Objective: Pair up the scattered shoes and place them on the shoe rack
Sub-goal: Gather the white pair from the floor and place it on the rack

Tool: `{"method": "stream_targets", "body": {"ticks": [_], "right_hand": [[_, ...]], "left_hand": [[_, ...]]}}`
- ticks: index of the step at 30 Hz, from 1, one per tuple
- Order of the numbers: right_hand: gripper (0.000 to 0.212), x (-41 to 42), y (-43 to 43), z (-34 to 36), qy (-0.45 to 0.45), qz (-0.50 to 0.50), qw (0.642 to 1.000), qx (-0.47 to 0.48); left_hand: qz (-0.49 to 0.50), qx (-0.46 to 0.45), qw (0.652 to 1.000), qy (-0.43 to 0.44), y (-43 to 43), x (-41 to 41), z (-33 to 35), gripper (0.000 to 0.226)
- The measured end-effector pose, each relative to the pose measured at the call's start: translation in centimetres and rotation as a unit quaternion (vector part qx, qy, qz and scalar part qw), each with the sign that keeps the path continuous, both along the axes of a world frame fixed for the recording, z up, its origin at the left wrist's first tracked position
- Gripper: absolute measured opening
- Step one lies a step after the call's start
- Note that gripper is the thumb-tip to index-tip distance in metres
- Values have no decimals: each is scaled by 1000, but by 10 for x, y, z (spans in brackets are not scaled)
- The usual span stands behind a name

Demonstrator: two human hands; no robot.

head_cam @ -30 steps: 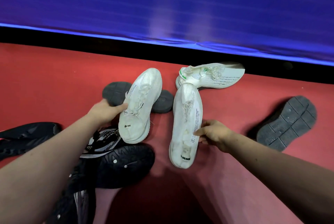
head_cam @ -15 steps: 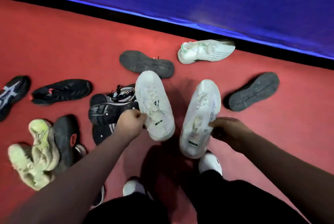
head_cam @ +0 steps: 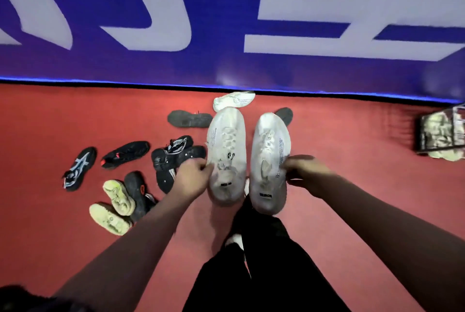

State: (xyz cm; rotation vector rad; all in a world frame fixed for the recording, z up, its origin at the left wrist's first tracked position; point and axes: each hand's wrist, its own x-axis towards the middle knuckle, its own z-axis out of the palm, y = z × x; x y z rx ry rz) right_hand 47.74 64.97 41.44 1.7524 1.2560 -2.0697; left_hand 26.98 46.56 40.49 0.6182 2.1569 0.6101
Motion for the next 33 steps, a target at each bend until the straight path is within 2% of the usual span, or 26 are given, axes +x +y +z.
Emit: {"method": "stream_targets", "body": {"ticks": [4, 8, 11, 14, 17, 24, 30, 33], "right_hand": [[20, 59, -22, 71, 41, -67, 996, 39], [12, 128, -45, 121, 61, -138, 986, 70], [12, 188, -48, 154, 69, -180, 975, 109], [15, 254, -43, 174, 70, -227, 961, 141], [6, 324, -33, 184, 74, -275, 945, 162], [9, 511, -4, 190, 52, -355, 916, 180], [9, 624, 26, 187, 10, -402, 899, 174], [4, 658, 46, 182, 3, -424, 890, 167]], "left_hand": [[-48, 25, 998, 18, 16, 39, 62, 36], [-70, 63, 996, -9, 29, 89, 105, 38], [-135, 100, 986, -20, 52, 142, 139, 46], [-171, 110, 977, -57, 78, 200, 159, 40], [-181, 112, 973, -93, 112, 259, 163, 33], [-244, 78, 957, -136, 183, 438, 163, 21], [-264, 72, 946, -175, 230, 568, 173, 44], [-291, 63, 939, -173, 258, 605, 168, 43]]}}
